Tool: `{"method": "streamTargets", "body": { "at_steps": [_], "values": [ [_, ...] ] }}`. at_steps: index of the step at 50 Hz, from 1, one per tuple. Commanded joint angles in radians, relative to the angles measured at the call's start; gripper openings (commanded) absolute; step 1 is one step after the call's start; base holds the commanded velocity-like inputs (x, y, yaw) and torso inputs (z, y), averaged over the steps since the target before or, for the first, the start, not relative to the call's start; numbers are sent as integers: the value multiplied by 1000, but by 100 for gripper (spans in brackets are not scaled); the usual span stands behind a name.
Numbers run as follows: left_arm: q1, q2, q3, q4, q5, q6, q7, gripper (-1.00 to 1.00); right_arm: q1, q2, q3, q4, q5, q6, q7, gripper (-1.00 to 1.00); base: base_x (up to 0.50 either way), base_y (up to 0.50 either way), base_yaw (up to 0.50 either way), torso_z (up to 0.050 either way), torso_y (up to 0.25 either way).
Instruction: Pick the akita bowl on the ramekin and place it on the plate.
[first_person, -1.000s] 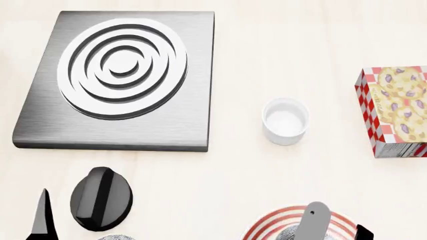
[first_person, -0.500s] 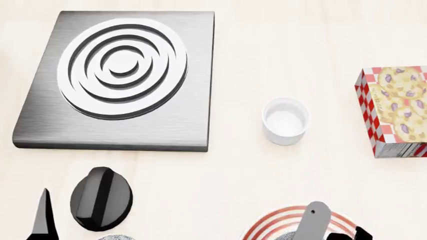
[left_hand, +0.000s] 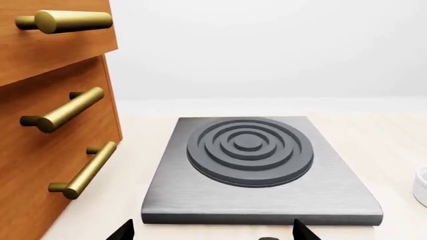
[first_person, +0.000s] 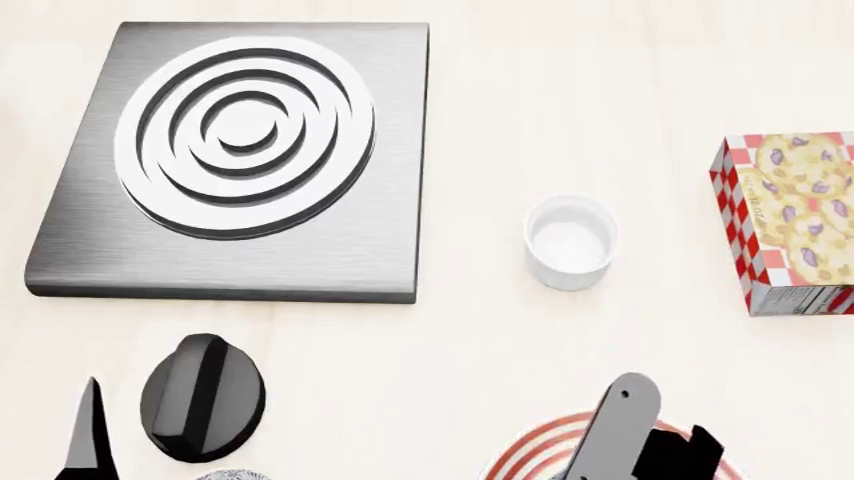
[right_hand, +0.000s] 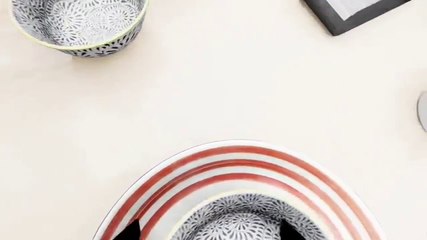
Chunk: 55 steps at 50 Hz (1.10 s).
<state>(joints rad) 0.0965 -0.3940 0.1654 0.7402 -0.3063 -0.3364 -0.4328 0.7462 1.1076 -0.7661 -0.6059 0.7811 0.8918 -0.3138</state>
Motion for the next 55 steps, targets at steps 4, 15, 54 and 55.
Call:
{"method": "streamTargets", "body": {
  "at_steps": [4,15,54,55],
  "values": [
    [0,-5,-2,1,-5,1,-5,100,-26,-18,38,5,31,-90,4,100,0,0,0,0,0],
    [2,-8,3,4,-4,1,-8,100,-50,-22,125,-23,107,-186,64,100,0,0,0,0,0],
    [5,-15,30,7,6,11,-15,100,-293,-177,439,76,7,-663,523,100,0,0,0,0,0],
    [5,-15,31,7,8,11,-16,100,-304,-189,452,82,-6,-686,541,100,0,0,0,0,0]
  ]
}}
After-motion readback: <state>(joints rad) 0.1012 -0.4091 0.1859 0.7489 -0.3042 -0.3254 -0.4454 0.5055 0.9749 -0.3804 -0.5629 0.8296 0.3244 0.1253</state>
